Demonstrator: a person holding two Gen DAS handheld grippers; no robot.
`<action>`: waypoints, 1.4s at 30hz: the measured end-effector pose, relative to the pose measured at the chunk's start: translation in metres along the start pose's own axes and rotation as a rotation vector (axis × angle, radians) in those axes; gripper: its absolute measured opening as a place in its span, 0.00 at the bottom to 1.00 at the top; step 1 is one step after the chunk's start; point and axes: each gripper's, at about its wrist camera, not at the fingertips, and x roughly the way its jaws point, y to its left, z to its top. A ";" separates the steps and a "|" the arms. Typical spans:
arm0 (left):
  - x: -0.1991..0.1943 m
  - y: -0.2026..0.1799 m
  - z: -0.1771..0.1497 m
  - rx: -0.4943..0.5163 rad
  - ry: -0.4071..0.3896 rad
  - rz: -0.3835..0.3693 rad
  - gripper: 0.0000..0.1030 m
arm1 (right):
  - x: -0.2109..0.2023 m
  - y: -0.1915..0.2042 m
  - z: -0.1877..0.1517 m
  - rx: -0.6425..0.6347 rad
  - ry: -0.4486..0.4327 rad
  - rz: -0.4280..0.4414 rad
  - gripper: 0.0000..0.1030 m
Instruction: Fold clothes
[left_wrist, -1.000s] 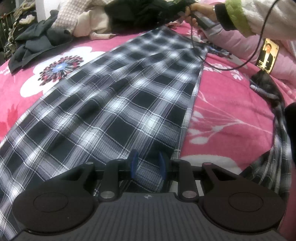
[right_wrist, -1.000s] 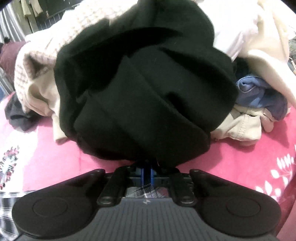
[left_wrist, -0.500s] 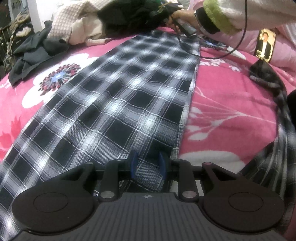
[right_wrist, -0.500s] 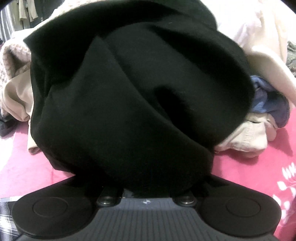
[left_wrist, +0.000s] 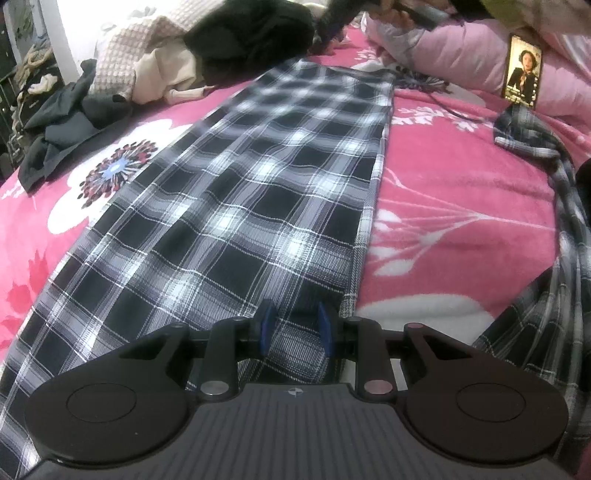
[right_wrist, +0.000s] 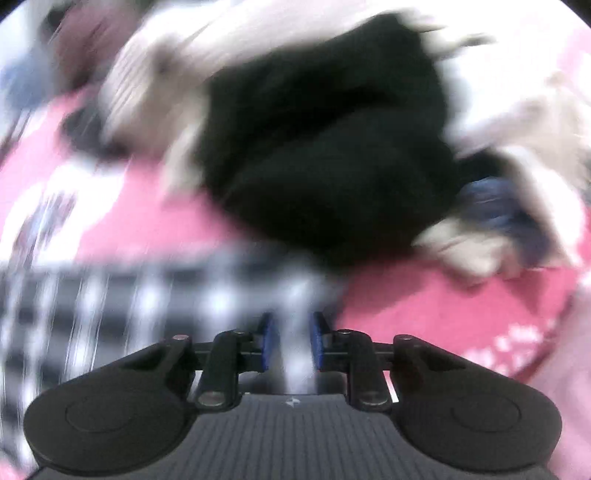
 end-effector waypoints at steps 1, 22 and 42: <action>0.000 0.000 0.000 0.005 0.000 0.002 0.25 | 0.013 0.004 -0.005 -0.028 0.057 -0.019 0.14; -0.003 -0.001 0.001 0.029 -0.004 0.015 0.28 | -0.015 0.042 -0.062 -0.319 0.133 -0.356 0.11; -0.031 0.044 0.018 -0.167 -0.028 -0.075 0.33 | -0.016 0.072 -0.027 -0.339 -0.174 -0.366 0.08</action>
